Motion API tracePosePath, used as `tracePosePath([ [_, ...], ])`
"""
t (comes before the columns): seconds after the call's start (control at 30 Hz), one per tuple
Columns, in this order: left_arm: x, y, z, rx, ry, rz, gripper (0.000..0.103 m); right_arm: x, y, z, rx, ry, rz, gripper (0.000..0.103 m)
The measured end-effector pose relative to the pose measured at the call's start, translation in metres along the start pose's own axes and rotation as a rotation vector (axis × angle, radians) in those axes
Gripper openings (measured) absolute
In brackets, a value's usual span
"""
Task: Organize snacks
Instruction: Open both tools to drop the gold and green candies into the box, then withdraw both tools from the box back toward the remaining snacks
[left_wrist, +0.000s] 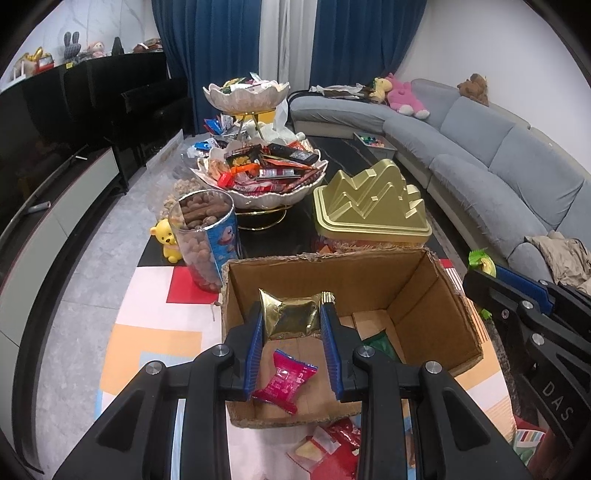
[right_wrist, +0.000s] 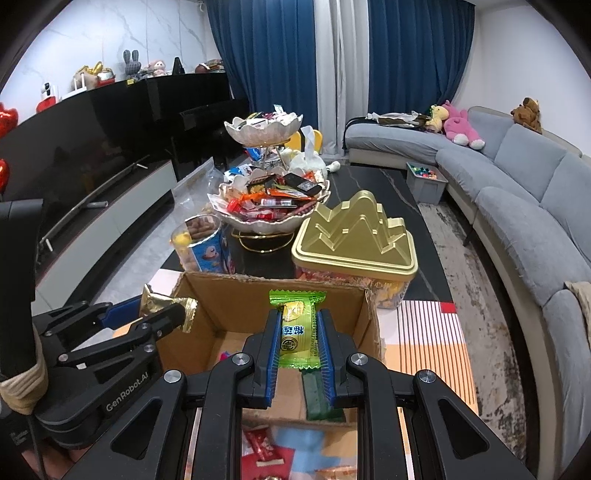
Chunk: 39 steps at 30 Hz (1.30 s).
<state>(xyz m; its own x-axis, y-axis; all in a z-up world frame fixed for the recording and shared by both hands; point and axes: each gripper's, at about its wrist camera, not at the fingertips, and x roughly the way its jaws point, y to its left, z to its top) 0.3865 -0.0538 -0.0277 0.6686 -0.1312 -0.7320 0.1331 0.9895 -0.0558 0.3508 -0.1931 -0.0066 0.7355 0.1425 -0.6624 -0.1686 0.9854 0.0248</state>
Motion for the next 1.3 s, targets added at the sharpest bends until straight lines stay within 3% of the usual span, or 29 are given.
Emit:
tracePosePath([
  [0.23, 0.011, 0.001, 0.001, 0.001, 0.01, -0.008, 0.034, 0.017, 0.0, 0.002, -0.008, 0.029, 0.008, 0.021],
  [0.33, 0.012, 0.002, 0.002, -0.003, 0.009, -0.004, 0.047, 0.02, 0.0, 0.002, -0.014, 0.033, 0.014, 0.024],
  [0.47, 0.009, 0.005, 0.002, -0.009, -0.005, 0.009, 0.065, 0.016, -0.001, 0.004, -0.013, 0.009, -0.002, 0.059],
  [0.57, 0.005, 0.006, 0.003, -0.009, -0.012, 0.018, 0.071, 0.012, -0.002, 0.006, -0.005, 0.001, -0.018, 0.069],
  [0.8, -0.009, 0.005, 0.005, 0.0, -0.029, 0.031, 0.077, -0.001, -0.004, 0.009, 0.003, -0.009, -0.026, 0.069],
  [1.3, -0.057, 0.004, 0.005, 0.014, -0.09, 0.053, 0.077, -0.047, 0.004, 0.013, -0.008, -0.074, -0.033, 0.069],
])
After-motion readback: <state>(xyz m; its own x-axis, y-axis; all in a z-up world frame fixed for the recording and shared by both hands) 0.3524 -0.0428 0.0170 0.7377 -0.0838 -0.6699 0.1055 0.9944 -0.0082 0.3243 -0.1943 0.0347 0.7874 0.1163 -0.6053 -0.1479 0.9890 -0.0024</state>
